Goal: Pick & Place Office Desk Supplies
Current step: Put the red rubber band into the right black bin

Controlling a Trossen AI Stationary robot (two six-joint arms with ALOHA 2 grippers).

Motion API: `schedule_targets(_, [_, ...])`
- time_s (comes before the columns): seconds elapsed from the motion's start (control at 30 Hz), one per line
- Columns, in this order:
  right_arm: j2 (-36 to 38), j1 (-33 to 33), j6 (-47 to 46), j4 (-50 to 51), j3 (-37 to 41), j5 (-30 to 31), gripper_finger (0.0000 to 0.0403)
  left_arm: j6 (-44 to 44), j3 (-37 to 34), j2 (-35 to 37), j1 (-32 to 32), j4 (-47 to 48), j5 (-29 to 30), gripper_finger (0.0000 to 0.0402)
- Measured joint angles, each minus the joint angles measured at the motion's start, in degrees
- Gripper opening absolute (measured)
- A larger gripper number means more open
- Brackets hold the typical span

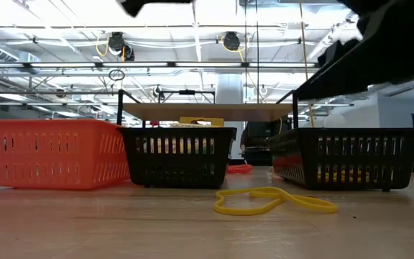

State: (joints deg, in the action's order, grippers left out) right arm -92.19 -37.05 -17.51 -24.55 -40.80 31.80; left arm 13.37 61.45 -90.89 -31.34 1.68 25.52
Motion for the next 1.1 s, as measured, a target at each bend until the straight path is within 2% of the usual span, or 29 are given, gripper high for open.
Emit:
schedule_targets(0.2, [-5.6, -0.2, 4.0, -13.3, 0.0, -0.4, 0.0155, 21.3, 0.0, 0.0, -5.8, 12.9, -0.7, 0.0202])
schedule_targets(0.3, [-5.9, -0.2, 6.3, -15.6, 0.0, -0.1, 0.0155, 33.6, 0.0, 0.0, -9.0, 18.0, -4.7, 0.0202])
schedule_targets(0.43, [-5.9, -0.2, 9.3, -17.4, 0.0, 0.1, 0.0155, 48.6, 0.0, 0.0, -12.8, 19.4, -11.9, 0.0202])
schedule_targets(0.6, [-5.4, -0.2, 14.7, -21.4, 0.0, 5.5, 0.0155, 61.4, 0.0, 0.0, -17.0, 18.2, -12.0, 0.0202])
schedule_targets(0.7, [-2.1, -0.2, 19.4, -22.7, 0.0, 9.1, 0.0155, 66.2, 0.0, -0.7, -18.5, 17.9, -10.0, 0.0202])
schedule_targets(0.8, [3.4, -0.2, 24.8, -22.1, 0.0, 12.8, 0.0155, 69.7, 0.1, -3.6, -19.1, 17.8, -10.4, 0.0202])
schedule_targets(0.93, [12.0, -0.2, 30.7, -21.9, 0.0, 16.5, 0.0155, 72.5, 0.1, -8.7, -18.8, 14.6, -14.8, 0.0202])
schedule_targets(1.1, [21.7, -0.2, 32.8, -22.0, 0.0, 16.6, 0.0155, 77.0, 0.0, -13.1, -18.5, 11.2, -20.5, 0.0202])
